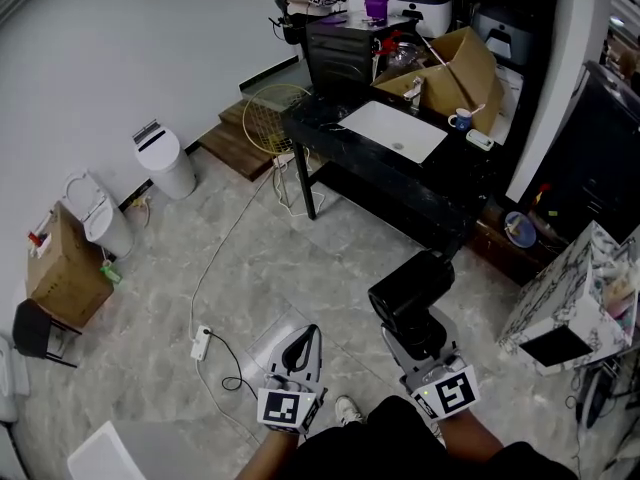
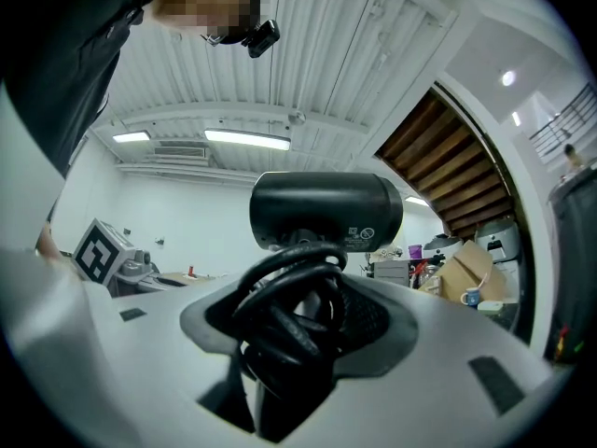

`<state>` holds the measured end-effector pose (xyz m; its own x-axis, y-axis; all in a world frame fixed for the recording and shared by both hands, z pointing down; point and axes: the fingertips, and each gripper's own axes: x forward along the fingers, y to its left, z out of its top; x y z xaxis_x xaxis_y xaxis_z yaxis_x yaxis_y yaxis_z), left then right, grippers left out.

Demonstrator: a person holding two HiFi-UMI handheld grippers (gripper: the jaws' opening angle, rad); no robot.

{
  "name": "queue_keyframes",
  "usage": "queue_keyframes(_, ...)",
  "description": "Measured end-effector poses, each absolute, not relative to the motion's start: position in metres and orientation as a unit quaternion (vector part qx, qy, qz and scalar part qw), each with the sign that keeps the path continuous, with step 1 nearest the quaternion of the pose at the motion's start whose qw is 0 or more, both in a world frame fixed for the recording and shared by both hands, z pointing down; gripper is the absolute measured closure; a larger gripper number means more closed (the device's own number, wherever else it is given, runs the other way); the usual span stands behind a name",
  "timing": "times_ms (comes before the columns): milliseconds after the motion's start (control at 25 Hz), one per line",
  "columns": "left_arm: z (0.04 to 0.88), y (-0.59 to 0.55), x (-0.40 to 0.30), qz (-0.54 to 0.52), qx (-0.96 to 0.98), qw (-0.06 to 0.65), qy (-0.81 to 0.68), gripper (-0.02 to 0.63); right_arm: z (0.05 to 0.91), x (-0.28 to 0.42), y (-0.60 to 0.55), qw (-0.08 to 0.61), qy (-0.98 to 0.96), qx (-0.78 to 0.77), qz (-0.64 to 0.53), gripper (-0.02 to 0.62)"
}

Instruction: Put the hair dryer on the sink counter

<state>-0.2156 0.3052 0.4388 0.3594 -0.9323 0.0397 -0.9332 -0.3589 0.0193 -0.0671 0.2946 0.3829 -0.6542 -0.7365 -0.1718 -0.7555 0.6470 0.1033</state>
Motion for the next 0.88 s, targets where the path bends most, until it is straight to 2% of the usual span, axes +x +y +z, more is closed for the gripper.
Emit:
queue_keyframes(320, 0.447, 0.272, -0.225, 0.016, 0.833, 0.017, -0.552, 0.611, 0.389, -0.082, 0.268, 0.034, 0.904, -0.415, 0.094, 0.345)
queue_keyframes(880, 0.451, 0.142, -0.214, 0.015, 0.845, 0.020, -0.535, 0.611, 0.388, -0.091, 0.150, 0.054, 0.908, -0.408, 0.084, 0.344)
